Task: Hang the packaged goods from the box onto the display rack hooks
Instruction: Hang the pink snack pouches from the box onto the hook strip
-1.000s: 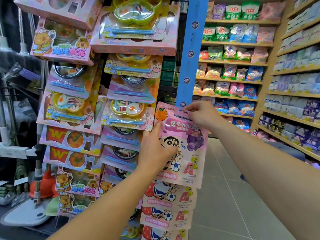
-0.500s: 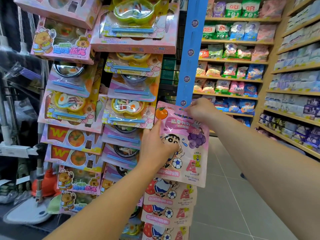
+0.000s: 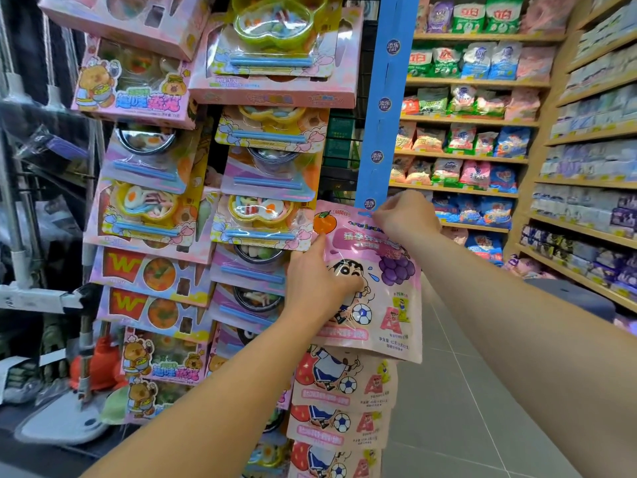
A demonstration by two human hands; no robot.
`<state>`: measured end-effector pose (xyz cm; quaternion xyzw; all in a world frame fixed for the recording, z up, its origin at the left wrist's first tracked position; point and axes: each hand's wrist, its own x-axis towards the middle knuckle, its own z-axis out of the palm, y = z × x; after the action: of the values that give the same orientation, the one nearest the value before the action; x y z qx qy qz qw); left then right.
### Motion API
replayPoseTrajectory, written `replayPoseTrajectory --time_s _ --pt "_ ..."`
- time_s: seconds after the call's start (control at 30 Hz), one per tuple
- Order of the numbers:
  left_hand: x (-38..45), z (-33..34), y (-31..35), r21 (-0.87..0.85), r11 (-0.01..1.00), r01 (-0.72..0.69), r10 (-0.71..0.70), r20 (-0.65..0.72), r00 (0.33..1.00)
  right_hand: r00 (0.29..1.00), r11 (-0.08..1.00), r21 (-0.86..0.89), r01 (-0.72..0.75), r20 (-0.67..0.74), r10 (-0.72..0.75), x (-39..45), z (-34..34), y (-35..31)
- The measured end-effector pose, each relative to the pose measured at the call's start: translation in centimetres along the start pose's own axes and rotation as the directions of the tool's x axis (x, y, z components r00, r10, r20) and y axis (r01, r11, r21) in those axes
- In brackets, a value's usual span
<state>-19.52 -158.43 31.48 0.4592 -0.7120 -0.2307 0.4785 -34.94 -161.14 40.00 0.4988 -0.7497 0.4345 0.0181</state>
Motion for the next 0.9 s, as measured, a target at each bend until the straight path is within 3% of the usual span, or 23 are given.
replayPoseTrajectory --time_s 0.23,0.63,0.9 --pt "0.2 0.1 0.2 0.005 1.000 -0.027 0.027 -0.033 0.999 0.998 0.999 0.050 -0.014 -0.062 0.017 0.1 -0.3 -0.2" --pt "-0.3 0.1 -0.1 0.088 0.996 0.000 -0.004 0.041 0.999 0.999 0.995 0.101 -0.010 0.054 0.005 -0.4 0.2 2.1" --pt "-0.7 0.0 -0.7 0.063 0.998 0.015 -0.018 0.050 0.999 0.993 0.992 0.065 0.109 0.037 -0.112 -0.6 -0.1 2.9"
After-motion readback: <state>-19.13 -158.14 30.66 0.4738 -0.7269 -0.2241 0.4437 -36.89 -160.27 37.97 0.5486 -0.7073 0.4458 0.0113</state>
